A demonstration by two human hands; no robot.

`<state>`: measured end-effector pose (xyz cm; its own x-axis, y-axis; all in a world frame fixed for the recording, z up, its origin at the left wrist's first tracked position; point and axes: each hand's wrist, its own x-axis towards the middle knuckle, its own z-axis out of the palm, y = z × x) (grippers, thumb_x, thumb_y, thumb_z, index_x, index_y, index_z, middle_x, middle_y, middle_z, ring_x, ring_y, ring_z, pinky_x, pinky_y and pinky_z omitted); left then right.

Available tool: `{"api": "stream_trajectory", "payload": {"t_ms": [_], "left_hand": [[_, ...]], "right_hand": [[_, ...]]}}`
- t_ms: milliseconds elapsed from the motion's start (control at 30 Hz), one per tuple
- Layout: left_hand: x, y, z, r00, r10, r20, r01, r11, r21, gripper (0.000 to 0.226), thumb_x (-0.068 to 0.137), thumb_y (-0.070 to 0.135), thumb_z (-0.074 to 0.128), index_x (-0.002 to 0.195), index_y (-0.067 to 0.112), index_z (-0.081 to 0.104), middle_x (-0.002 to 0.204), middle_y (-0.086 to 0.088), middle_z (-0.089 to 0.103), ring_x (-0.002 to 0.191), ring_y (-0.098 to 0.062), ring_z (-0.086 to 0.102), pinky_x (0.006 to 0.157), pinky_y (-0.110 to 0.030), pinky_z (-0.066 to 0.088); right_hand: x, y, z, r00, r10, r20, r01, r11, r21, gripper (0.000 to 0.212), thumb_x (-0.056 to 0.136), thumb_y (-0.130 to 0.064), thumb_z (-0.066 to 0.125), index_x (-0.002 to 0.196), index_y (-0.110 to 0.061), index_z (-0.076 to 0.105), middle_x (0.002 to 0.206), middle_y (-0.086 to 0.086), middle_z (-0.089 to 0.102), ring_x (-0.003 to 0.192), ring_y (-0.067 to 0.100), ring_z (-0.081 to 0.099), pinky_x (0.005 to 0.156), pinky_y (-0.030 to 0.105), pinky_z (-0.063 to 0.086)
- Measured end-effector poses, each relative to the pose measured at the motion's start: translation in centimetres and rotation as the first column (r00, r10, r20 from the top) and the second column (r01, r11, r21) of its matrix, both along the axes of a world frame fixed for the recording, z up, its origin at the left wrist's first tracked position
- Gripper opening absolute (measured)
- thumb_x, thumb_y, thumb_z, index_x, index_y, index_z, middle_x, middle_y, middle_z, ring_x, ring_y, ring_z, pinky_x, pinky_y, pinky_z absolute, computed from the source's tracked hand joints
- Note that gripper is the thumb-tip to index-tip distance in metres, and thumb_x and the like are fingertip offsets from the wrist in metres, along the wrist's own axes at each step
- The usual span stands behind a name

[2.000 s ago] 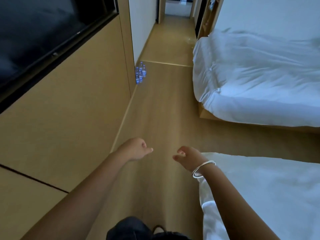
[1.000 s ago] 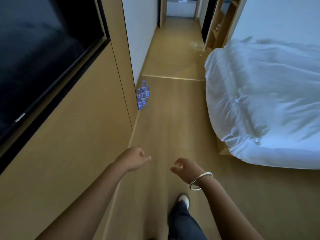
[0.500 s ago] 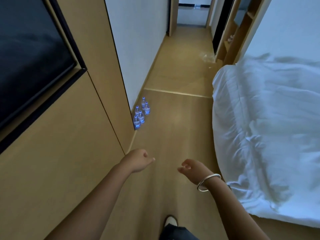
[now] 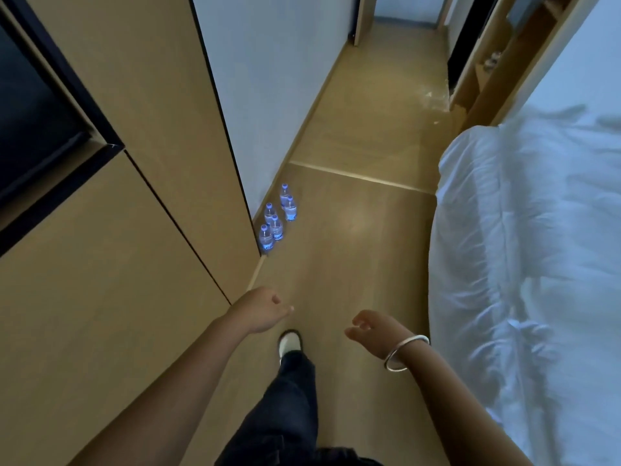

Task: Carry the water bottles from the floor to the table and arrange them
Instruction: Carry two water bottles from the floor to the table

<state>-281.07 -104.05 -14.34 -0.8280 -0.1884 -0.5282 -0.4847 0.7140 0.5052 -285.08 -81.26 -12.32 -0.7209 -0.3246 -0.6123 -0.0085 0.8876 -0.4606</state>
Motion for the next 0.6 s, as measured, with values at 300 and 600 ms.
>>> {"api": "stream_trajectory", "payload": {"t_ms": [300, 600], "left_hand": [[-14.7, -7.3, -2.6, 0.997, 0.074, 0.022, -0.074, 0.997, 0.010, 0.018, 0.082, 0.039, 0.057, 0.082, 0.022, 0.053, 0.083, 0.001, 0.055, 0.074, -0.014, 0.051, 0.070, -0.029, 0.040], [-24.7, -11.5, -4.8, 0.978, 0.208, 0.028, -0.209, 0.977, 0.032, 0.035, 0.082, 0.035, 0.057, 0.111, 0.016, 0.061, 0.118, -0.001, 0.062, 0.101, -0.018, 0.057, 0.078, -0.025, 0.039]], "right_hand": [[-15.6, -6.7, -0.2, 1.000, 0.025, -0.018, -0.025, 1.000, 0.010, 0.042, 0.091, -0.037, 0.053, 0.124, -0.011, 0.052, 0.129, 0.008, 0.054, 0.116, 0.021, 0.052, 0.088, 0.022, 0.037], [-25.9, -13.5, -1.5, 0.996, 0.065, 0.058, -0.064, 0.998, -0.011, 0.038, 0.092, -0.032, 0.052, 0.122, -0.008, 0.053, 0.124, 0.009, 0.056, 0.111, 0.022, 0.053, 0.080, 0.021, 0.033]]}}
